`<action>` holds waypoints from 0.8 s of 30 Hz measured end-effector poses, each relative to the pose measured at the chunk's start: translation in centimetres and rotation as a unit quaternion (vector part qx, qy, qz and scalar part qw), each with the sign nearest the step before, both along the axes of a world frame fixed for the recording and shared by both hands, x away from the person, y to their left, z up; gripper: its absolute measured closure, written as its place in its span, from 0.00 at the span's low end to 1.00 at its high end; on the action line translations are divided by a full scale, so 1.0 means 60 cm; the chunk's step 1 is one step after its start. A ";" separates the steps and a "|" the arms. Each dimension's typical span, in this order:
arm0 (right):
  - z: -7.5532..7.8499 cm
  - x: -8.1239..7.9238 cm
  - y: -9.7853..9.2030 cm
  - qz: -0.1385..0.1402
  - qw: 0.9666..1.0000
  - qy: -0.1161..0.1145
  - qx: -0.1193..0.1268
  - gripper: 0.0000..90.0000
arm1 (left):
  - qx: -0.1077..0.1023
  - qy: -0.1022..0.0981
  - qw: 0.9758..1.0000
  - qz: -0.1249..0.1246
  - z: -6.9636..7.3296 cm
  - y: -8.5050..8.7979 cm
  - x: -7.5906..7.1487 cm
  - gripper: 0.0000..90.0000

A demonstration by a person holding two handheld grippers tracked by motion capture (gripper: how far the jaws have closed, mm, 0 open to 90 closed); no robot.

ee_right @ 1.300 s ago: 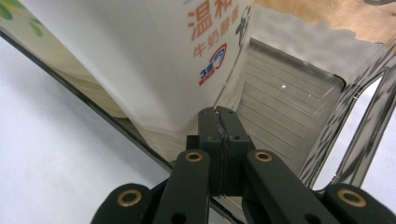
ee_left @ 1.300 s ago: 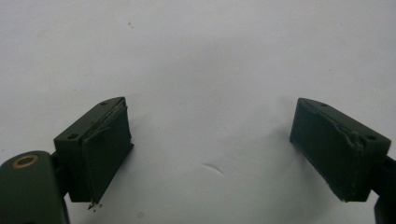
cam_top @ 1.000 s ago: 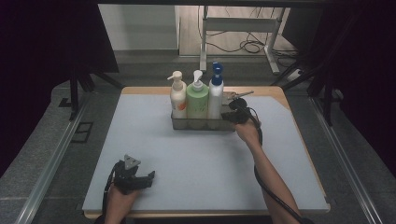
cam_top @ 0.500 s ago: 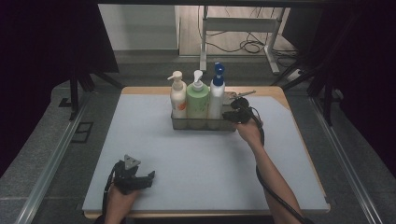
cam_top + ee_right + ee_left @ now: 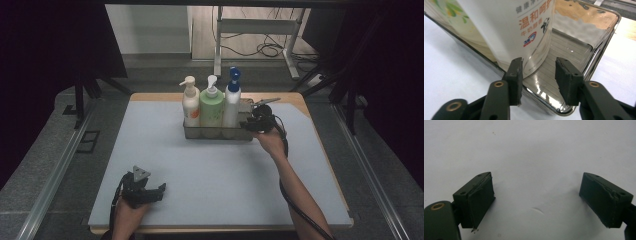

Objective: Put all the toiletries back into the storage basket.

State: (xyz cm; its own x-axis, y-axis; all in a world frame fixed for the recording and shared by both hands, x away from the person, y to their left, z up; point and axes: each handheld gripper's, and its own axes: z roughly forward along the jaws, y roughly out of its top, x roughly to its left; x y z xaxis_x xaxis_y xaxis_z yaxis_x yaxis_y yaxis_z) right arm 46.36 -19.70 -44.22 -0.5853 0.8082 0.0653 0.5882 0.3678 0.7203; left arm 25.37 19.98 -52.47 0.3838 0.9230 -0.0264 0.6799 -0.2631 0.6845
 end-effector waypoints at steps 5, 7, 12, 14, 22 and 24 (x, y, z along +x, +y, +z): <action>0.005 -0.009 -0.002 0.004 1.000 -0.008 -0.001 0.53 | 0.000 0.000 1.000 0.000 0.000 0.000 0.000 0.13; 0.007 -0.012 -0.003 0.006 1.000 -0.011 0.001 0.50 | 0.000 0.000 1.000 0.000 0.000 0.000 0.000 0.13; 0.008 -0.019 -0.003 0.014 1.000 -0.013 -0.004 0.44 | 0.000 0.000 1.000 0.000 0.000 0.000 0.000 0.13; 0.009 -0.023 -0.003 0.014 1.000 -0.015 -0.005 0.42 | 0.000 0.000 1.000 0.000 0.000 0.000 0.000 0.13; 0.012 -0.037 -0.005 0.023 0.999 -0.020 -0.009 0.36 | 0.000 -0.001 1.000 0.000 0.000 0.000 0.000 0.13; 0.014 -0.041 -0.005 0.026 0.999 -0.022 -0.010 0.35 | 0.000 0.000 1.000 0.000 0.000 0.000 0.000 0.13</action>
State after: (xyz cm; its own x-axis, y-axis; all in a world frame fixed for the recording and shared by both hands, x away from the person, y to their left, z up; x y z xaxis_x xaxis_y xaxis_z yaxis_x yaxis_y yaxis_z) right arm 43.90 -19.98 -43.39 -0.6285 0.7775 0.0230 0.5360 0.4114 0.7372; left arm 25.36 19.98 -52.48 0.3835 0.9232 -0.0260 0.6794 -0.2629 0.6850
